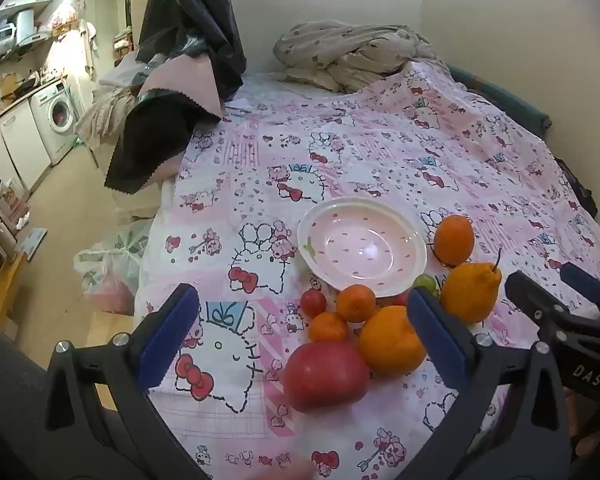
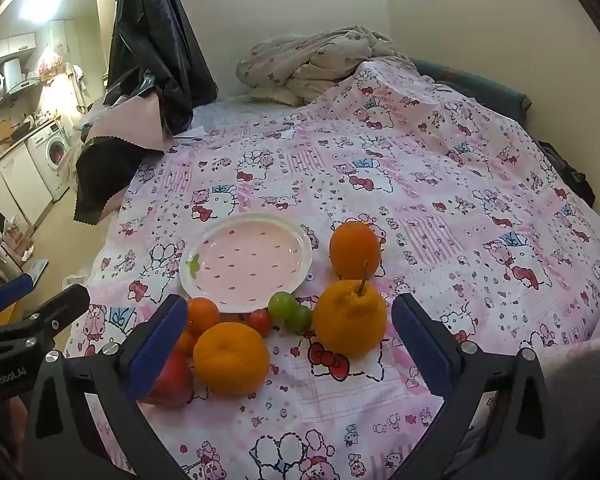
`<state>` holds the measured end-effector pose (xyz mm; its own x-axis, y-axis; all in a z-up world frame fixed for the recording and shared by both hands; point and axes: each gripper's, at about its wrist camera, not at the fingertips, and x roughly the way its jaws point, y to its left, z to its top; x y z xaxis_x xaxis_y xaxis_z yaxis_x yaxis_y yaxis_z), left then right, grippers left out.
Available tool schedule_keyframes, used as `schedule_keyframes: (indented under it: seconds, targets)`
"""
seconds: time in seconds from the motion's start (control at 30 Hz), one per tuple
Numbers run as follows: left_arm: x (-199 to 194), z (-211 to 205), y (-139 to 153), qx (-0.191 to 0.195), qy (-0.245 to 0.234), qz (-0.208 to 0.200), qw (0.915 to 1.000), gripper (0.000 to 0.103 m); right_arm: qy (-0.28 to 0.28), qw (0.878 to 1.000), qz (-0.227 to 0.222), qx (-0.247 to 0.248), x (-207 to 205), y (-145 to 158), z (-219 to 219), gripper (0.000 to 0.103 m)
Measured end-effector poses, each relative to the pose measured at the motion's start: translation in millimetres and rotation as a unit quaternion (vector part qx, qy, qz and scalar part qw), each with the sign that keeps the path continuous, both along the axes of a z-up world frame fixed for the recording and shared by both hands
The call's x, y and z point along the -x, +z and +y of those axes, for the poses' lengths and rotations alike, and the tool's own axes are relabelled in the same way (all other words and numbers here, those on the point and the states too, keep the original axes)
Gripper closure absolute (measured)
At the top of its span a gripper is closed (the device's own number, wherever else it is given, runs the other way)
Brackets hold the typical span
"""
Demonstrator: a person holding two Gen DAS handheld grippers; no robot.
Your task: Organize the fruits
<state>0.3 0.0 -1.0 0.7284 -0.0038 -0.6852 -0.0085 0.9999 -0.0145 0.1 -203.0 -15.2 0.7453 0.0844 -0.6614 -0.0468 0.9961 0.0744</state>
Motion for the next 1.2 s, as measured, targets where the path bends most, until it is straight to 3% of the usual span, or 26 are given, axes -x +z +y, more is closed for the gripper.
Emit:
schedule_keyframes:
  seconds: [0.1, 0.13, 1.2]
  targets:
    - [-1.1, -4.6, -0.8, 0.006, 0.002, 0.013, 0.9999, 0.001, 0.0, 1.0, -0.005, 0.0, 0.1, 0.2, -0.8, 0.0]
    - [-2.2, 3.6, -0.9, 0.028, 0.001, 0.016, 0.9995, 0.001, -0.001, 1.0, -0.004, -0.001, 0.0, 0.2, -1.0, 0.0]
    - [-1.6, 2.2, 1.2, 0.016, 0.003, 0.006, 0.9999, 0.001, -0.001, 1.0, -0.002, -0.005, -0.8, 0.8, 0.4, 0.0]
